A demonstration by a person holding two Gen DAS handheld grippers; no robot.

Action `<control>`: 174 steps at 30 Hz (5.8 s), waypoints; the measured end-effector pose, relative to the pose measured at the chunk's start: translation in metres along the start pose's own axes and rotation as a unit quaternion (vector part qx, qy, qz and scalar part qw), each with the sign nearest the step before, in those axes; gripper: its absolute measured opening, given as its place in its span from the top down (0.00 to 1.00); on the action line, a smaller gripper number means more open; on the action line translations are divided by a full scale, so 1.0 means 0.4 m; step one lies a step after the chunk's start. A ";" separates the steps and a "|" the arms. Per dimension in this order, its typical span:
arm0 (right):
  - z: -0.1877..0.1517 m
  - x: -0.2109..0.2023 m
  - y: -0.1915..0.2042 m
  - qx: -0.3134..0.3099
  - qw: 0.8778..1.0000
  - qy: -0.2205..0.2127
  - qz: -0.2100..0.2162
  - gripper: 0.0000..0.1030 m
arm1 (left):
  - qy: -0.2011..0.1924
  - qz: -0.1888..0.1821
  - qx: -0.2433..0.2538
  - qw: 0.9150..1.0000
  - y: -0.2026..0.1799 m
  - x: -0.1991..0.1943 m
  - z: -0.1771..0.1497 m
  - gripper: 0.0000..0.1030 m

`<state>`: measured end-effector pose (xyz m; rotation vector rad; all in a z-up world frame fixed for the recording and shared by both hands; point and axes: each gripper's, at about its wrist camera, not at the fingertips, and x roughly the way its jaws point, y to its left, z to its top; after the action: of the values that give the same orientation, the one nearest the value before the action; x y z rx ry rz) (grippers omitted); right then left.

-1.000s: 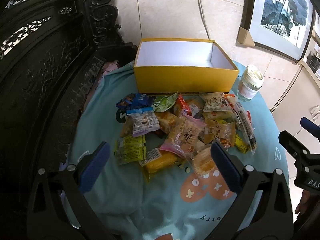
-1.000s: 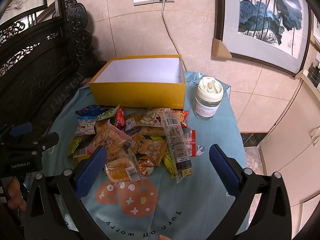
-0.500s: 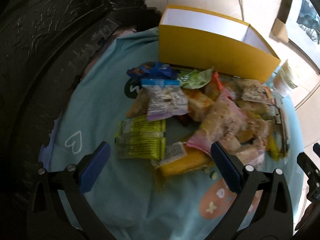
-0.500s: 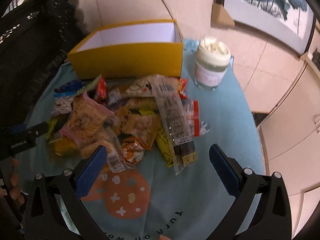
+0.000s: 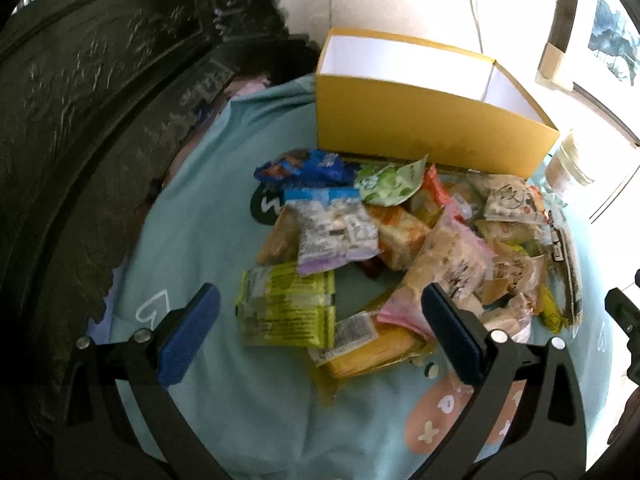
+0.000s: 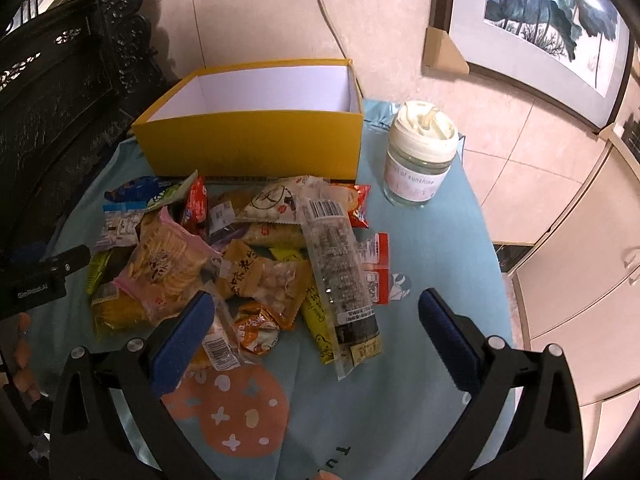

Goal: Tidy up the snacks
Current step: 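Grasp the green snack packet with the left tool while the right tool grasps the clear stick packet, then carry both packets into the yellow box and open both tools, then grasp the yellow cake packet with the left tool while the right grasps the yellow bar, then lift both packets over the yellow box and release them inside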

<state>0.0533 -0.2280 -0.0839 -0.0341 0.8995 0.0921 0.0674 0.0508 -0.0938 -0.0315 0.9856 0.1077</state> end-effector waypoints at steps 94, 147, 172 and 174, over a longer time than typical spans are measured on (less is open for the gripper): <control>0.565 0.118 -0.022 0.014 0.998 -0.002 0.066 0.31 | -0.111 -0.065 -0.008 0.992 -0.135 0.002 0.541 0.07; -0.126 0.250 0.017 -0.070 0.992 0.105 0.015 0.75 | -0.033 -0.094 0.106 0.989 -0.072 0.117 -0.258 0.58; -0.124 0.119 -0.042 -0.027 0.994 0.083 0.058 0.80 | -0.074 -0.133 0.081 0.985 -0.061 -0.030 -0.220 0.63; -0.127 0.140 -0.042 -0.027 0.994 0.095 0.052 0.80 | -0.065 -0.129 0.084 0.986 -0.062 -0.018 -0.225 0.63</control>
<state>0.0497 -0.2444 -0.1595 -0.0476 1.0894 0.2125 -0.0085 0.0186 -0.1381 0.0036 0.8490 -0.2090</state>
